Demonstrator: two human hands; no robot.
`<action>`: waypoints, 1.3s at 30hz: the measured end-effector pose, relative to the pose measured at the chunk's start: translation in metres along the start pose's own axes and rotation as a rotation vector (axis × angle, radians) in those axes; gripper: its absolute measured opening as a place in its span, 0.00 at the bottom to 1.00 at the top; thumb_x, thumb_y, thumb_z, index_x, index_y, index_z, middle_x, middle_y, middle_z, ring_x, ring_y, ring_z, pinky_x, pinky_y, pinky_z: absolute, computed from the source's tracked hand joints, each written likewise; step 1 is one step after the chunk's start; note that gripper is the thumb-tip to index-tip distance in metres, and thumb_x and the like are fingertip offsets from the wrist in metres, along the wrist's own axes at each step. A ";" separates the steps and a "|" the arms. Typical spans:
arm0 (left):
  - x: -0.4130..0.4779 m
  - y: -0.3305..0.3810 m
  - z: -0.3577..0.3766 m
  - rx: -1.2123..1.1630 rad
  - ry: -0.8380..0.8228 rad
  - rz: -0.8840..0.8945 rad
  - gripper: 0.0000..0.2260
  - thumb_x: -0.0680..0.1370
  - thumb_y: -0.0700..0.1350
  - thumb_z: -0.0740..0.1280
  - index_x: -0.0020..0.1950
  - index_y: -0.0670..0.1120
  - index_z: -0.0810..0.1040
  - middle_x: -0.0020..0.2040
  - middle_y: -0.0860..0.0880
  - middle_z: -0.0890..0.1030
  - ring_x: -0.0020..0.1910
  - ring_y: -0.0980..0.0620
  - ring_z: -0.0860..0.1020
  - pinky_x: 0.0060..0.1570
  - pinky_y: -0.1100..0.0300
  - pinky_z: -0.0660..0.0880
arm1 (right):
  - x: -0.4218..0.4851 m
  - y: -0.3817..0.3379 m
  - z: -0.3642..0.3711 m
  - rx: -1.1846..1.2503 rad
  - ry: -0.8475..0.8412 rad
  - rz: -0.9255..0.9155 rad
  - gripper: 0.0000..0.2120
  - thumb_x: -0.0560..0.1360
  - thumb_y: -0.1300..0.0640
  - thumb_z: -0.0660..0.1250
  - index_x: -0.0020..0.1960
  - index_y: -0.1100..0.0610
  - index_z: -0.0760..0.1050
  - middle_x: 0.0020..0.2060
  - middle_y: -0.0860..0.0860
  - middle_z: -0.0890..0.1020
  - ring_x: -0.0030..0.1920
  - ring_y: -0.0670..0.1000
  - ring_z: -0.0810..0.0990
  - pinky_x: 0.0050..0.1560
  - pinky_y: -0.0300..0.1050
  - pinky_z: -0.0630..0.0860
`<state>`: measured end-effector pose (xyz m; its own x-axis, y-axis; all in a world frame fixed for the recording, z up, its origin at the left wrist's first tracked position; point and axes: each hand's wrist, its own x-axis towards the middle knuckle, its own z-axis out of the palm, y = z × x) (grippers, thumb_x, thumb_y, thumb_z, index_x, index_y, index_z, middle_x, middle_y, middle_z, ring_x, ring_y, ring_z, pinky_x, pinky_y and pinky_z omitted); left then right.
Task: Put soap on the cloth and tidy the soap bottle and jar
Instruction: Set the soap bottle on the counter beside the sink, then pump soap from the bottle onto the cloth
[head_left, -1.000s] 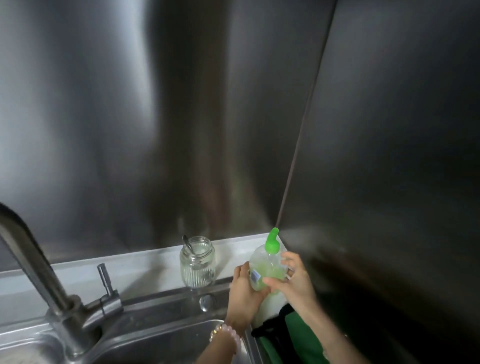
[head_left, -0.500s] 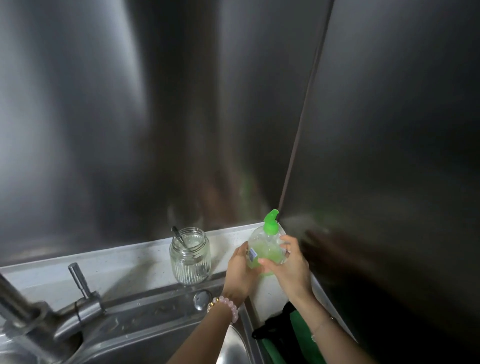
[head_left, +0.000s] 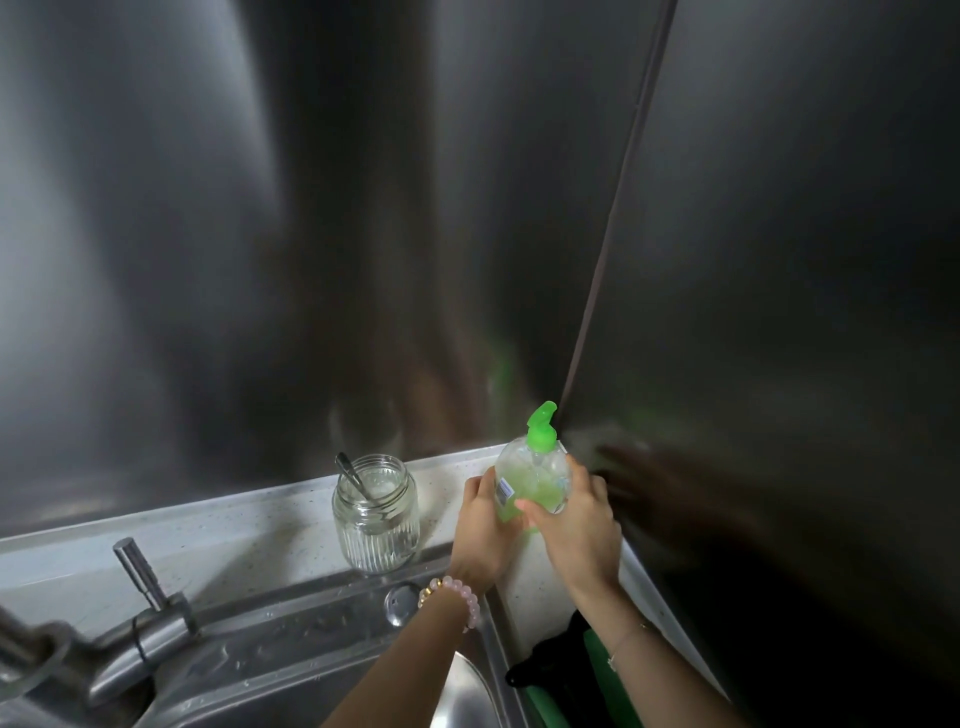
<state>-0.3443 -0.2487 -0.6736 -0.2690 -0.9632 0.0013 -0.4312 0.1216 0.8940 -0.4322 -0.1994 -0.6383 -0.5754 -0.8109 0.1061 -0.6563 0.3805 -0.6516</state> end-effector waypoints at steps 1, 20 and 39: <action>0.001 0.000 0.000 -0.002 -0.003 0.001 0.21 0.69 0.37 0.70 0.61 0.44 0.72 0.51 0.49 0.69 0.47 0.52 0.73 0.47 0.75 0.68 | 0.000 0.000 0.000 -0.005 0.001 -0.001 0.37 0.65 0.45 0.73 0.70 0.50 0.63 0.60 0.54 0.74 0.56 0.59 0.79 0.50 0.50 0.74; -0.102 0.017 0.012 0.514 -0.012 0.052 0.23 0.68 0.62 0.57 0.51 0.47 0.78 0.48 0.49 0.80 0.49 0.47 0.80 0.51 0.57 0.77 | -0.016 0.013 -0.044 0.092 -0.102 0.088 0.24 0.72 0.58 0.66 0.67 0.55 0.68 0.61 0.52 0.79 0.60 0.55 0.78 0.57 0.48 0.74; -0.145 0.043 -0.030 -0.124 -0.121 -0.350 0.34 0.62 0.60 0.67 0.66 0.50 0.69 0.58 0.52 0.73 0.59 0.57 0.74 0.45 0.81 0.68 | 0.016 -0.011 -0.022 0.122 -0.150 -0.042 0.24 0.69 0.55 0.69 0.63 0.56 0.71 0.59 0.55 0.80 0.56 0.59 0.78 0.51 0.47 0.74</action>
<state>-0.2977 -0.1110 -0.6216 -0.2272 -0.9048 -0.3601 -0.4093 -0.2468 0.8784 -0.4455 -0.2069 -0.6126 -0.4633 -0.8858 0.0278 -0.6089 0.2954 -0.7362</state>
